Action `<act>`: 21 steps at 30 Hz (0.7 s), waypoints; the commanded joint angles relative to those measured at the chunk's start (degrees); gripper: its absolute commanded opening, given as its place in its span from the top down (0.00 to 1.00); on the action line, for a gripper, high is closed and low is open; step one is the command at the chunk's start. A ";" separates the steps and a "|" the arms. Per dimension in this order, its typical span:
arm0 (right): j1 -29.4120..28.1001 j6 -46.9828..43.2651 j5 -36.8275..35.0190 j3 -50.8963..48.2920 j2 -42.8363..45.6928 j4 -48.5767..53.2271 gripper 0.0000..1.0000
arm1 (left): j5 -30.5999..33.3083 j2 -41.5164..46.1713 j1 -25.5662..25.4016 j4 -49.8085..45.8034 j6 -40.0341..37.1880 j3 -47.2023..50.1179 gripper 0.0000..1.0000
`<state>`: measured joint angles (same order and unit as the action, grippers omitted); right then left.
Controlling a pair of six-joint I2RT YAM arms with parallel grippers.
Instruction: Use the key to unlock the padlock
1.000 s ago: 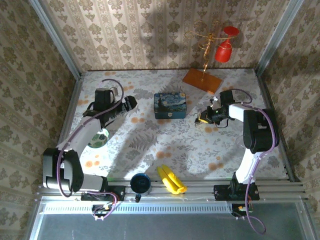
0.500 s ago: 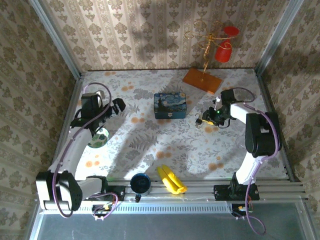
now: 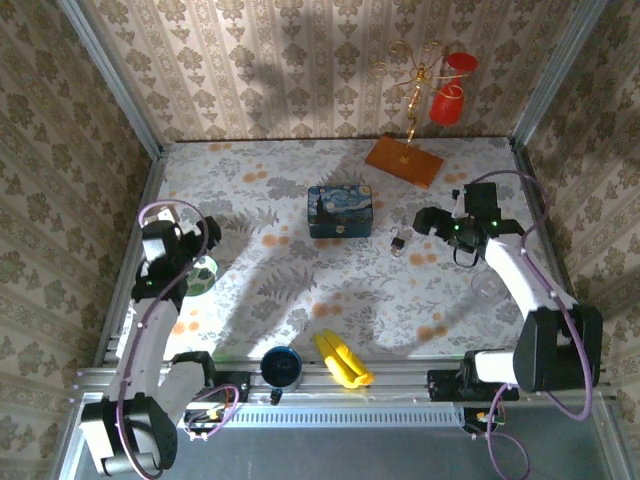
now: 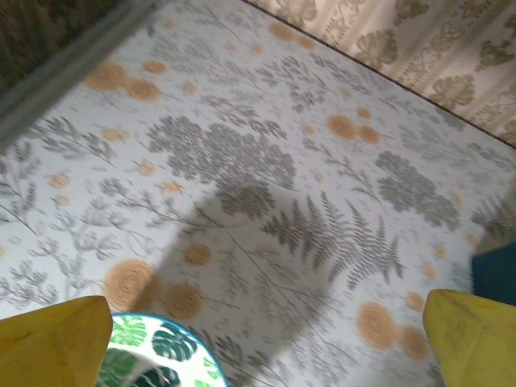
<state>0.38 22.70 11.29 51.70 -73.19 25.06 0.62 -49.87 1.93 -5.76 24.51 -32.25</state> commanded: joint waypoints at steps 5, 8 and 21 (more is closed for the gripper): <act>0.41 0.45 -15.03 -6.54 9.84 -0.31 0.00 | 7.69 -0.08 0.37 28.01 -12.73 11.14 0.00; 0.74 1.13 -19.29 -8.71 12.44 -1.28 0.00 | 6.68 -2.23 0.37 35.57 -17.53 13.67 0.00; 1.64 0.87 -26.47 -19.27 18.28 -15.20 0.00 | -1.69 -16.40 3.04 47.54 -24.52 13.26 0.00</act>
<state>1.78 23.97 -12.03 35.20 -57.04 16.38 1.65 -64.49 4.23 35.16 2.26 -18.98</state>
